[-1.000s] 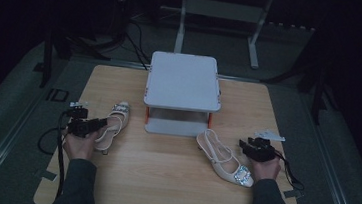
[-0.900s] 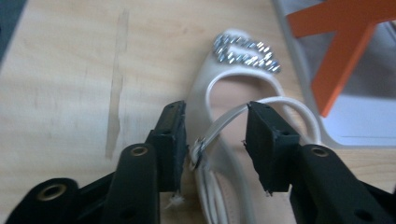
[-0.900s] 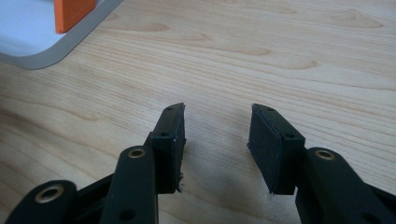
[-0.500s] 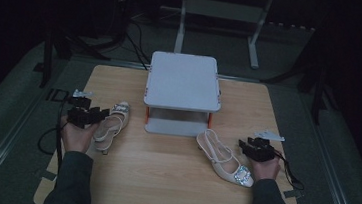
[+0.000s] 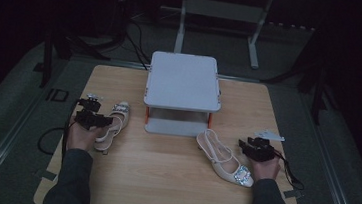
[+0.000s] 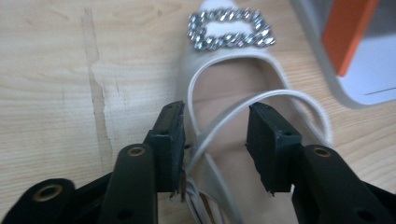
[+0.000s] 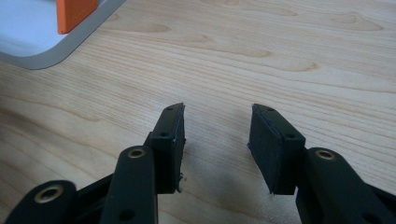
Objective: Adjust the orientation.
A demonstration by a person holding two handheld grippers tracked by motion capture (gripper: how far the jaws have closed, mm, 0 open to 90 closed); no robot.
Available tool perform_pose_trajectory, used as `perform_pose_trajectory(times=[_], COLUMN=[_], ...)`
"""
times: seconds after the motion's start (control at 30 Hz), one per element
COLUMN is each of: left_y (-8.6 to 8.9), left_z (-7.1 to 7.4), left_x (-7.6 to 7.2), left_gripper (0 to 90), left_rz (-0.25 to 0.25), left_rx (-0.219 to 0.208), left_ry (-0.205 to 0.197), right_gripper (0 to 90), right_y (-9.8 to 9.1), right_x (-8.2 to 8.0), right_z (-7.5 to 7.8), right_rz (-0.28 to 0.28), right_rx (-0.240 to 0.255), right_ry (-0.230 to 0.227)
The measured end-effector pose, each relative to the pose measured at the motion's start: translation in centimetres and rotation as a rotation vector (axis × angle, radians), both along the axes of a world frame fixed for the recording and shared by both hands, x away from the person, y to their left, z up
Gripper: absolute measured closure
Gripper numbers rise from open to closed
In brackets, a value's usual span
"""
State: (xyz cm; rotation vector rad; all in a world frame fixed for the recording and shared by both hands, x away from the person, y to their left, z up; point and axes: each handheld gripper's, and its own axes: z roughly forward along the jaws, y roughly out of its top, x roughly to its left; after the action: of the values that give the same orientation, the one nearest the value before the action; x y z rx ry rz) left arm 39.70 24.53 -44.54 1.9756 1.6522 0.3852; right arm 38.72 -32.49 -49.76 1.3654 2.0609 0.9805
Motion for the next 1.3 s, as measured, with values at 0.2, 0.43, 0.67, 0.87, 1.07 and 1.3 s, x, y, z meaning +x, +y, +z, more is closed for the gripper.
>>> perform_pose_trajectory(times=[0.2, 0.43, 0.67, 0.87, 1.07, 1.3], left_y=[0.7, 1.8, 2.1, 2.3, 2.4, 2.4], left_z=[-1.3, -1.8, -2.0, -1.9, -1.3, -0.3], left_x=[0.4, 0.5, 0.2, -0.1, -0.3, -0.3], left_gripper=[64.7, 77.2, 80.7, 80.9, 80.9, 80.9], left_rz=[0.049, 0.124, 0.18, 0.202, 0.215, 0.239], left_rx=[-0.064, -0.163, -0.215, -0.253, -0.263, -0.301], left_ry=[0.067, 0.101, 0.089, 0.067, 0.055, 0.033], right_gripper=[55.3, 55.2, 55.2, 55.2, 55.2, 55.2], right_y=[-0.2, -0.2, -0.2, -0.3, -0.3, -0.3], right_x=[0.0, 0.0, 0.0, 0.0, 0.0, 0.0], right_z=[0.0, 0.1, 0.1, 0.1, 0.1, 0.1], right_rz=[-0.004, -0.005, -0.006, -0.006, -0.007, -0.007], right_rx=[0.005, 0.005, 0.005, 0.007, 0.006, 0.007], right_ry=[-0.002, -0.004, -0.004, -0.006, -0.007, -0.007])
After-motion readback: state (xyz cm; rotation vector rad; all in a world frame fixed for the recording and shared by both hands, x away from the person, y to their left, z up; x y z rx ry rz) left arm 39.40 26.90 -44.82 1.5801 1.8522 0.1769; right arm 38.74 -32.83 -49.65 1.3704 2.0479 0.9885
